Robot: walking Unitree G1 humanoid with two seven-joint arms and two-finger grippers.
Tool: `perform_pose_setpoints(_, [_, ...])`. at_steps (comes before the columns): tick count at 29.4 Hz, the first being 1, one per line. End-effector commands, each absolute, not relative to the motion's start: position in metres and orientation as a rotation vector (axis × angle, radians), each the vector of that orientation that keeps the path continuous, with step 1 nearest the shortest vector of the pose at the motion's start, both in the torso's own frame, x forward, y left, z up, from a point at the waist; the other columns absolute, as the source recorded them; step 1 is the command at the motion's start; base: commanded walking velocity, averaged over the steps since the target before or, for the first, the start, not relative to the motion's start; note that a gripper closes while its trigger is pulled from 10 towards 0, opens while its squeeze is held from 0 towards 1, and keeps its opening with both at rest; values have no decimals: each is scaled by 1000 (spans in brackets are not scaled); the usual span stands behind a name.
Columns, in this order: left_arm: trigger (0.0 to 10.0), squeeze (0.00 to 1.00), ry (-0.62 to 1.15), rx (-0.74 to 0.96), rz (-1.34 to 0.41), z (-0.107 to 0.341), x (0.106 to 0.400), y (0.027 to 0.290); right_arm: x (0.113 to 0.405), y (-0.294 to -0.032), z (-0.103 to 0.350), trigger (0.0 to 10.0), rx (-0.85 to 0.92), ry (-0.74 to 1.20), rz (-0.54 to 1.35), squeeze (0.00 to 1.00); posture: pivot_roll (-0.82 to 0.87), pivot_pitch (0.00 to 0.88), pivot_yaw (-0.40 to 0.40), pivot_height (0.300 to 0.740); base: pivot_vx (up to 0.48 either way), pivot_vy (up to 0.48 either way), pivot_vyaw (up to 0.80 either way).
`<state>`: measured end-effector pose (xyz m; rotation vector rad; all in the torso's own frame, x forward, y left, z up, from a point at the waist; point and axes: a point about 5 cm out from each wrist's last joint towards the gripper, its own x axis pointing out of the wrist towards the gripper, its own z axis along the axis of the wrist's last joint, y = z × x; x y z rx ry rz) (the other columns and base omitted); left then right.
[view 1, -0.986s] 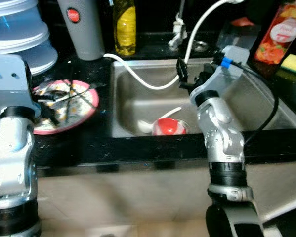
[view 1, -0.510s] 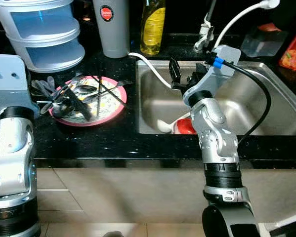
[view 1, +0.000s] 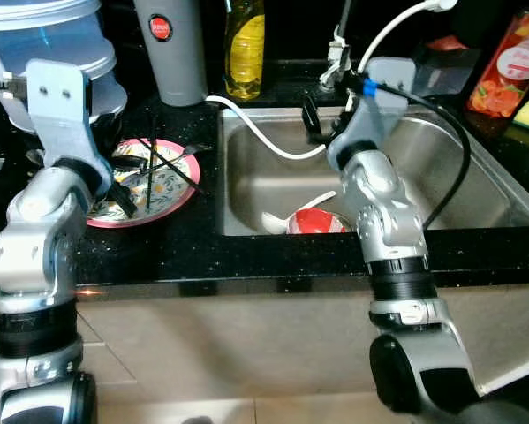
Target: Kitchen organization
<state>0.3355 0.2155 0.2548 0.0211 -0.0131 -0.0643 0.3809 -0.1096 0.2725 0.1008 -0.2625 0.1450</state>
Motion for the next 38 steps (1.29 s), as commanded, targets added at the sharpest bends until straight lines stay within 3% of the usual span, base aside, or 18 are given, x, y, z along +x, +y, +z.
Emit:
perform_pose_setpoints(1, [10000,0,89,-7,-37,232,344,223,385,-106,268,10000,101,-240,142,0,244,0,4,740,0,0,0])
perform_pose_setpoints(6, [10000,0,226,-23,-57,196,354,219,386,-99,263,10000,105,-214,151,0,243,0,-6,740,0,0,0])
perform_pose_setpoints(9, [10000,0,228,-33,-106,193,356,213,386,-98,262,10000,103,-211,158,0,243,0,-13,740,0,0,0])
perform_pose_setpoints(11, [10000,0,216,-13,-241,193,360,199,388,-98,262,10000,108,-220,169,0,237,0,-17,740,0,0,0])
perform_pose_setpoints(15, [10000,0,219,15,-261,194,364,197,390,-98,263,10000,108,-227,173,0,232,0,-11,740,0,0,0])
perform_pose_setpoints(16, [9059,0,212,35,-257,197,366,198,391,-99,263,10000,106,-229,168,0,228,0,-2,740,0,0,0])
perform_pose_setpoints(18, [9294,0,202,69,-245,201,367,201,392,-100,263,10000,105,-229,160,0,222,0,6,740,0,0,0])
perform_pose_setpoints(19, [8118,0,183,131,-228,208,366,204,392,-103,262,10000,108,-228,151,0,219,0,12,740,0,0,0])
perform_pose_setpoints(21, [8118,0,170,174,-218,211,365,206,392,-104,262,10000,111,-227,146,0,219,0,12,740,0,0,0])
perform_pose_setpoints(23, [10000,0,138,253,-160,221,363,212,392,-106,259,10000,116,-221,141,0,213,0,21,740,0,0,0])
perform_pose_setpoints(30, [10000,0,17,287,-136,261,360,210,394,-111,258,10000,125,-220,126,0,220,0,15,740,0,0,0])
perform_pose_setpoints(33, [10000,0,-10,238,-264,284,352,201,393,-109,256,10000,120,-216,140,0,237,0,16,740,0,0,0])
perform_pose_setpoints(38, [10000,0,156,252,-163,252,349,221,392,-108,250,10000,125,-198,133,0,230,0,31,740,0,0,0])
